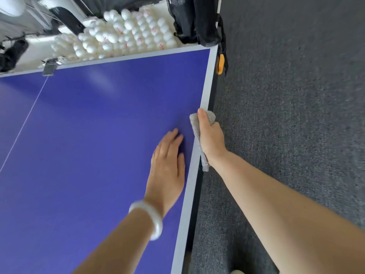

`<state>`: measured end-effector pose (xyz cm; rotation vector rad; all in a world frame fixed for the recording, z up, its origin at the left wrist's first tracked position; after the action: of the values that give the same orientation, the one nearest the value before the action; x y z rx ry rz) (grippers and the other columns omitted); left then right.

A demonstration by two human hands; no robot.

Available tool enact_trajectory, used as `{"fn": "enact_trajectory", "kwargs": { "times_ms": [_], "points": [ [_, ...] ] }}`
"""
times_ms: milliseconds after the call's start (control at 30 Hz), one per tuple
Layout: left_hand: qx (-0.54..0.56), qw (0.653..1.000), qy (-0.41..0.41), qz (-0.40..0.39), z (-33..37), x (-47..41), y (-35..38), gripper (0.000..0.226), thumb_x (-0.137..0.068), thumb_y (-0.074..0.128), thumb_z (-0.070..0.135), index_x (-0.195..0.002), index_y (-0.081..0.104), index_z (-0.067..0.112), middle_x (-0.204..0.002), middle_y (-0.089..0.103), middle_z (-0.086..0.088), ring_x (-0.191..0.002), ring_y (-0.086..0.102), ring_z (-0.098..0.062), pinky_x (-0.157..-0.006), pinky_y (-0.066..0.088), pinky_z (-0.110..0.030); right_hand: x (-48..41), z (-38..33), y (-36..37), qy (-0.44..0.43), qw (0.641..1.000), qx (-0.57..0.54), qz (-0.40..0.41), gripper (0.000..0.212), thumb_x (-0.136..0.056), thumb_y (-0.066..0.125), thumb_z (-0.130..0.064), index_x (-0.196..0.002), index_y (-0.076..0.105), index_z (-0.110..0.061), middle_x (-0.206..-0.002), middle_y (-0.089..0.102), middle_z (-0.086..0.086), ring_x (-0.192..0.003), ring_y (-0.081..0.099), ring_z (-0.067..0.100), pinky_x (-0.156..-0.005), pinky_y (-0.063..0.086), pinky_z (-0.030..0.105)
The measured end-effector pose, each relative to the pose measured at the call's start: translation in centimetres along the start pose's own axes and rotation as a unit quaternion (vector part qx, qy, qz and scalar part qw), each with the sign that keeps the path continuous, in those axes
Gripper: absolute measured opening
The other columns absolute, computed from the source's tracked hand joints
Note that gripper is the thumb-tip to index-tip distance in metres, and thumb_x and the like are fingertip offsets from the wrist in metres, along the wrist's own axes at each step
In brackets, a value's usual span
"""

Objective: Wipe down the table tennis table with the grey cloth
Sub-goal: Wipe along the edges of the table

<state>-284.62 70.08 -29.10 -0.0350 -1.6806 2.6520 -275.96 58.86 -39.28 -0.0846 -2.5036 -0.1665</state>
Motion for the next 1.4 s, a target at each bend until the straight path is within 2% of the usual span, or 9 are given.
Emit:
{"fn": "enact_trajectory", "kwargs": {
  "times_ms": [267, 400, 567, 733, 833, 933, 1133, 1233, 1400],
  "points": [
    [-0.138, 0.99, -0.005, -0.031, -2.3, 10.6, -0.3, 0.055, -0.103, 0.021, 0.026, -0.156, 0.024, 0.013, -0.165, 0.018, 0.0, -0.153, 0.012, -0.018, -0.121, 0.014, -0.043, 1.3, 0.3, 0.0, 0.018, 0.999, -0.039, 0.005, 0.081, -0.088, 0.047, -0.073, -0.142, 0.039, -0.013, -0.125, 0.054, -0.003, -0.101, 0.052, 0.014, -0.085, 0.036, 0.029],
    [-0.126, 0.991, -0.012, -0.031, -2.4, 10.7, -0.4, 0.054, -0.103, 0.022, 0.024, -0.156, 0.025, 0.013, -0.165, 0.018, 0.001, -0.153, 0.011, -0.016, -0.12, 0.015, -0.044, 8.3, 5.6, 0.4, 0.001, 0.999, -0.038, 0.013, 0.055, -0.088, 0.05, -0.071, -0.116, 0.05, -0.024, -0.104, 0.061, -0.014, -0.089, 0.06, -0.006, -0.066, 0.039, 0.014],
    [-0.101, 0.994, -0.007, -0.031, -2.6, 10.8, -0.5, 0.053, -0.104, 0.02, 0.023, -0.156, 0.025, 0.015, -0.165, 0.015, 0.004, -0.153, 0.009, -0.013, -0.122, 0.011, -0.041, 15.8, 12.1, 0.9, -0.001, 0.999, -0.043, 0.016, 0.039, -0.087, 0.055, -0.067, -0.101, 0.053, -0.031, -0.099, 0.065, -0.013, -0.084, 0.06, -0.016, -0.068, 0.041, 0.001],
    [-0.093, 0.995, -0.011, -0.027, -2.6, 10.7, -0.6, 0.053, -0.104, 0.019, 0.024, -0.156, 0.025, 0.015, -0.165, 0.013, 0.005, -0.153, 0.007, -0.011, -0.123, 0.01, -0.04, 9.8, 7.6, 0.5, 0.01, 1.0, -0.008, 0.016, 0.064, -0.089, 0.051, -0.068, -0.126, 0.053, -0.016, -0.116, 0.062, -0.003, -0.105, 0.06, 0.013, -0.088, 0.041, 0.029],
    [-0.091, 0.995, -0.015, -0.025, -2.6, 10.7, -0.6, 0.053, -0.104, 0.019, 0.023, -0.157, 0.023, 0.017, -0.165, 0.012, 0.006, -0.153, 0.003, -0.009, -0.125, 0.007, -0.038, 7.6, 5.0, 0.1, 0.026, 0.999, -0.029, 0.016, 0.072, -0.088, 0.05, -0.071, -0.136, 0.047, -0.016, -0.118, 0.057, -0.004, -0.107, 0.056, 0.015, -0.088, 0.036, 0.032],
    [-0.089, 0.996, -0.02, -0.016, -2.6, 10.8, -0.8, 0.053, -0.104, 0.022, 0.02, -0.157, 0.023, 0.016, -0.164, 0.013, 0.005, -0.152, 0.005, -0.009, -0.125, 0.005, -0.036, 10.7, 7.0, 0.3, 0.021, 0.999, -0.026, 0.017, 0.065, -0.089, 0.049, -0.072, -0.123, 0.052, -0.016, -0.112, 0.061, -0.004, -0.101, 0.059, 0.012, -0.086, 0.039, 0.03],
    [-0.093, 0.995, -0.016, -0.017, -2.7, 11.0, -0.7, 0.052, -0.107, 0.023, 0.014, -0.158, 0.017, 0.017, -0.165, 0.007, 0.005, -0.152, -0.002, -0.008, -0.125, 0.0, -0.033, 20.8, 15.9, 0.9, 0.002, 0.999, -0.041, 0.022, 0.021, -0.09, 0.054, -0.061, -0.092, 0.049, -0.041, -0.092, 0.05, -0.03, -0.075, 0.049, -0.034, -0.061, 0.034, -0.007],
    [-0.097, 0.995, -0.012, -0.011, -2.9, 11.0, -0.8, 0.052, -0.107, 0.023, 0.015, -0.158, 0.014, 0.018, -0.166, 0.005, 0.006, -0.152, -0.004, -0.008, -0.124, -0.003, -0.031, 19.7, 15.3, 0.9, 0.005, 1.0, -0.017, 0.019, 0.034, -0.092, 0.052, -0.062, -0.108, 0.054, -0.031, -0.101, 0.06, -0.017, -0.081, 0.058, -0.02, -0.067, 0.041, 0.002],
    [-0.107, 0.994, -0.007, 0.007, -3.1, 11.0, -0.6, 0.054, -0.105, 0.024, 0.011, -0.158, 0.017, 0.017, -0.166, 0.009, 0.004, -0.153, 0.001, -0.011, -0.124, -0.002, -0.032, 14.0, 9.8, 0.3, 0.024, 0.999, -0.009, 0.03, 0.073, -0.089, 0.05, -0.069, -0.135, 0.051, -0.013, -0.127, 0.061, 0.001, -0.115, 0.059, 0.019, -0.1, 0.042, 0.035]
  ]
}}
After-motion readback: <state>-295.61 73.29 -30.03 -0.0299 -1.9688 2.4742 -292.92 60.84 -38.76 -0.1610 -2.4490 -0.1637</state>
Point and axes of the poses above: each hand's wrist, its own x-axis away from the middle knuckle, its own y-axis out of the palm, z = x × y, the point moved 9 cm from there along -x, towards the middle knuckle
